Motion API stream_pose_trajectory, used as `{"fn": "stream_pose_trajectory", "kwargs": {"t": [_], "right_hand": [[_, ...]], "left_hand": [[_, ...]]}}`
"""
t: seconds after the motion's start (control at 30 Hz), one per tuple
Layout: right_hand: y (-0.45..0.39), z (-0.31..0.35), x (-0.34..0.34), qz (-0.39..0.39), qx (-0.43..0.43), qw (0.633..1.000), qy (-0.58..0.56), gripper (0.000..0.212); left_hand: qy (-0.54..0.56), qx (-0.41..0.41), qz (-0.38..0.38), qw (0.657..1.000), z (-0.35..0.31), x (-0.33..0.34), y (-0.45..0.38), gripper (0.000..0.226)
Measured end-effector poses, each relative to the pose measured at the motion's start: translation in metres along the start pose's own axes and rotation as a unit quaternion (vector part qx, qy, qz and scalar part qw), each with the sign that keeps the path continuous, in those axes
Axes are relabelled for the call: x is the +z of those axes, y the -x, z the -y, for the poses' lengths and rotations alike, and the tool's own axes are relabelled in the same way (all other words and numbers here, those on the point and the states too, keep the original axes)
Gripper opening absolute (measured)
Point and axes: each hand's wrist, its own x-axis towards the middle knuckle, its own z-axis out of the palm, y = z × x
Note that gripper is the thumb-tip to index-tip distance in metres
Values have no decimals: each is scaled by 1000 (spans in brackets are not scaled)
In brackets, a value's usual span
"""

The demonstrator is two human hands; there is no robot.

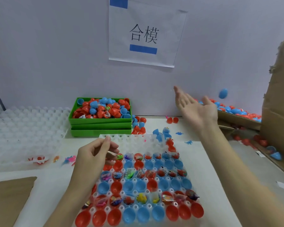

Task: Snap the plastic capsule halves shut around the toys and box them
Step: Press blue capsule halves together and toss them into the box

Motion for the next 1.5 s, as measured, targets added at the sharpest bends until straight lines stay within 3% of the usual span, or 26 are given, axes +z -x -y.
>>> {"fn": "stream_pose_trajectory", "kwargs": {"t": [0.1,0.17,0.27,0.33,0.47,0.5,0.57,0.63,0.77,0.9,1.17,1.4,1.5], "right_hand": [[6,-21,-29,10,52,962,269,53],[13,-37,-47,-5,74,914,399,39],[17,-55,-60,-34,39,827,560,29],[15,-62,-63,-39,-3,738,673,27],[8,-68,-70,39,-61,452,889,20],[7,-69,-71,64,-55,407,910,22],[4,-70,-75,84,-42,354,930,24],[1,-65,-75,54,-56,334,939,23],[-8,-40,-80,-71,-89,337,935,23],[-9,-30,-91,-39,-32,345,937,16],[-10,-28,-100,-43,-58,360,930,15],[-11,-29,-95,-29,6,305,952,24],[-6,-27,-91,-34,-27,313,949,28]], "left_hand": [[-1,7,-2,1000,0,0,0,34],[1,10,-2,1000,-1,-1,0,35],[5,12,-5,1000,-1,-3,0,36],[4,14,-7,1000,0,-4,-1,36],[0,21,-10,1000,1,-5,-2,37],[1,23,-10,1000,1,-5,-2,37],[3,23,-10,1000,1,-6,-3,37],[3,22,-13,1000,1,-7,-3,37],[1,22,-12,1000,1,-8,-3,37],[-6,31,-7,999,0,-6,-3,37],[-14,34,-2,999,2,-5,-3,37],[-18,40,6,999,3,-5,-3,36],[-18,36,8,999,3,-6,-3,36]]}}
